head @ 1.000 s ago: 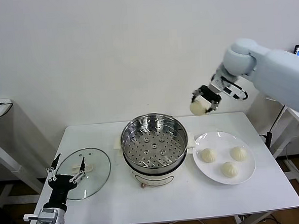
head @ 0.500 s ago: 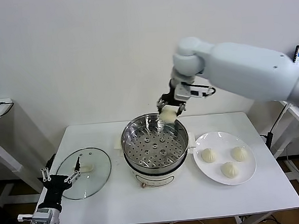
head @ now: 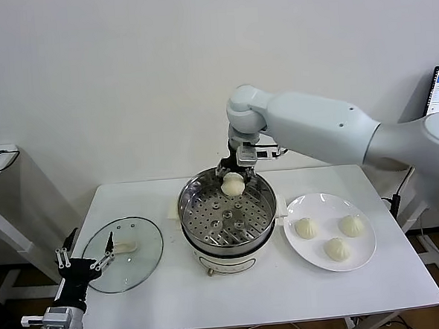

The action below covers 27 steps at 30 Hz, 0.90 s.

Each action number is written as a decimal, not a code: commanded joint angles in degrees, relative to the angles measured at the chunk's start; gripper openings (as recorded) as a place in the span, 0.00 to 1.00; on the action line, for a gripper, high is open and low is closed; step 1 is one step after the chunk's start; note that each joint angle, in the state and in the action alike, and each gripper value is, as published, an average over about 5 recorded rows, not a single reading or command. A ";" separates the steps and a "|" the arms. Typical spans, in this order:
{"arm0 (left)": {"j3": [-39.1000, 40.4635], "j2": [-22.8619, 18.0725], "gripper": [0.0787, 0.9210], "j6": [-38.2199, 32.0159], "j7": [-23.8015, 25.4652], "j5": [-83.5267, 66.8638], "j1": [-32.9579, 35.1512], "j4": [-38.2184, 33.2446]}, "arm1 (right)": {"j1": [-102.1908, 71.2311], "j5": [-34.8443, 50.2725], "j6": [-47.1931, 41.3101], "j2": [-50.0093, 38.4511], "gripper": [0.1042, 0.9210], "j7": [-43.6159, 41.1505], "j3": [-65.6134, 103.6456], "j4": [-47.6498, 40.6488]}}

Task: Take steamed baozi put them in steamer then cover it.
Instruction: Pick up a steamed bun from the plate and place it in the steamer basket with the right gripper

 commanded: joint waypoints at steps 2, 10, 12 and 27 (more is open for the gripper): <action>-0.41 0.03 0.88 -0.07 0.09 -0.25 0.06 0.07 | -5.01 -4.70 2.28 3.72 0.73 1.61 3.33 -8.68; -0.83 -0.03 0.88 -0.10 0.16 -0.48 0.17 -0.16 | -6.20 -6.56 2.16 5.55 0.73 2.44 5.12 -11.31; -0.82 -0.07 0.88 -0.13 0.16 -0.49 0.22 -0.22 | -6.33 -6.78 2.10 5.97 0.73 2.49 5.47 -12.06; -0.94 -0.23 0.88 -0.32 0.22 -0.55 0.32 -0.41 | -6.64 -6.05 1.89 6.48 0.85 2.41 5.35 -12.18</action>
